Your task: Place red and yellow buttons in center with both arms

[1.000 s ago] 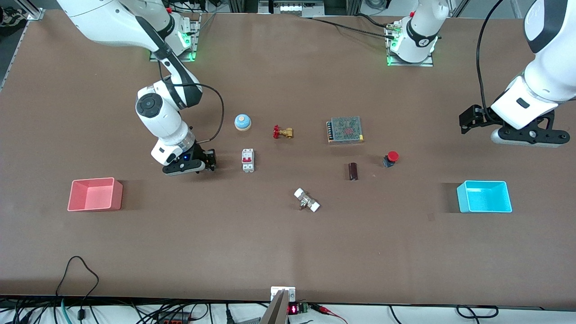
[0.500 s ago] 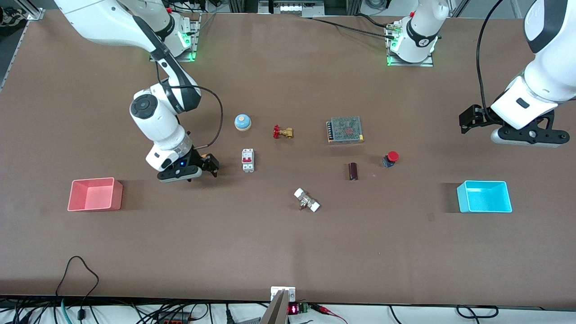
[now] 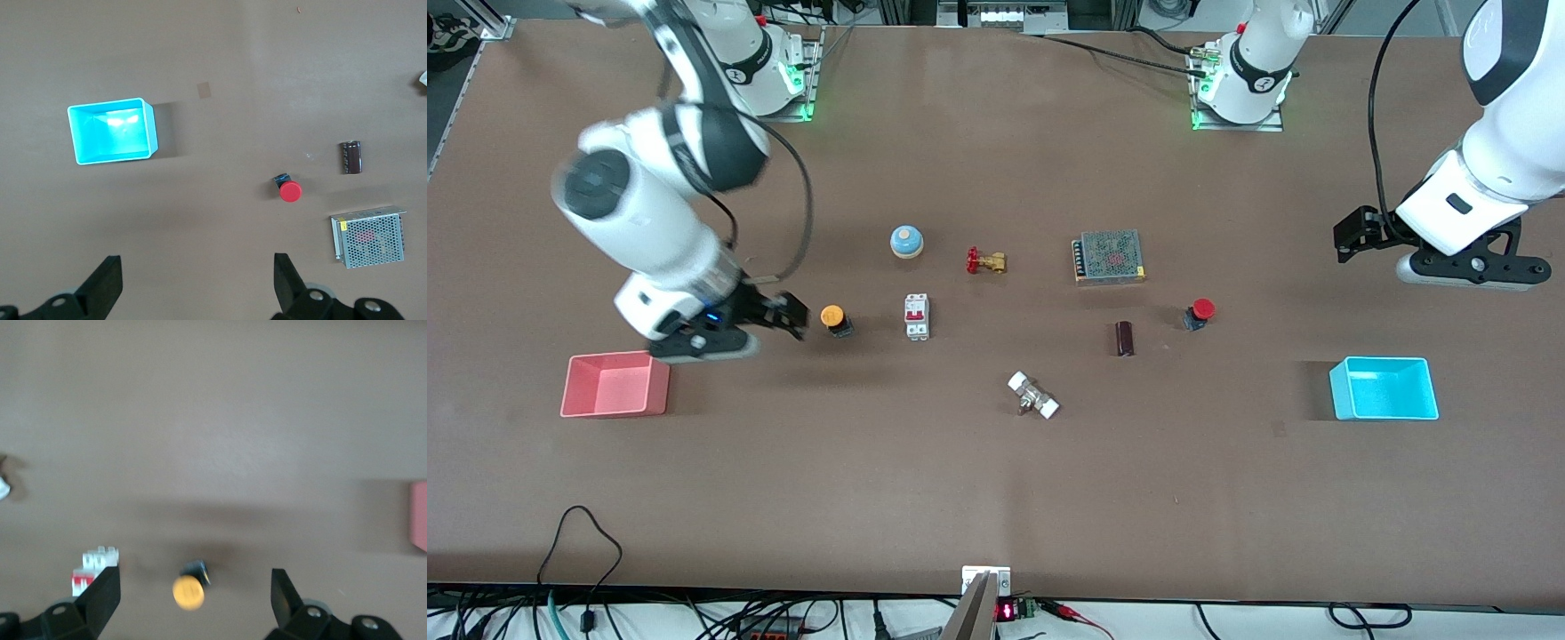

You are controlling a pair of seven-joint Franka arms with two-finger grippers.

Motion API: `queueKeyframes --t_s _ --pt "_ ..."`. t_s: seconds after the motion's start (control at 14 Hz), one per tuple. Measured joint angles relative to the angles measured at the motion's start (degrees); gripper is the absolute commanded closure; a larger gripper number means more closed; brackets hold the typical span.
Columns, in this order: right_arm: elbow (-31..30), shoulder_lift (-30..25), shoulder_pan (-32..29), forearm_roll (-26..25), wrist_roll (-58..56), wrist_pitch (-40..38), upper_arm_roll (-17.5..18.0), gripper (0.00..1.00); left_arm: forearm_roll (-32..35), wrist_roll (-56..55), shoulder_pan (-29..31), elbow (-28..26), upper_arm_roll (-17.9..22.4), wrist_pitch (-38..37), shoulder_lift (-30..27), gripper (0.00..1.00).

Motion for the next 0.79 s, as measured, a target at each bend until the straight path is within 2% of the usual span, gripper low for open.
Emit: queueKeyframes --t_s 0.14,0.43,0.57,0.79 --pt "0.46 -4.17 -1.95 1.07 -2.55 -7.56 -1.18 0.00 0.00 0.00 0.00 0.00 0.00 -0.10 0.00 0.00" --pt "3.78 -10.50 -2.77 1.89 -3.38 -22.14 -5.97 0.00 0.00 0.00 0.00 0.00 -0.01 -0.17 0.00 0.00" --pt "5.12 -12.63 -2.78 1.90 -3.58 -26.31 -7.56 0.00 0.00 0.00 0.00 0.00 -0.01 -0.20 0.00 0.00" --pt "5.17 -14.36 -2.72 1.90 -3.78 -30.97 -7.97 0.00 0.00 0.00 -0.01 0.01 -0.02 -0.24 0.00 0.00"
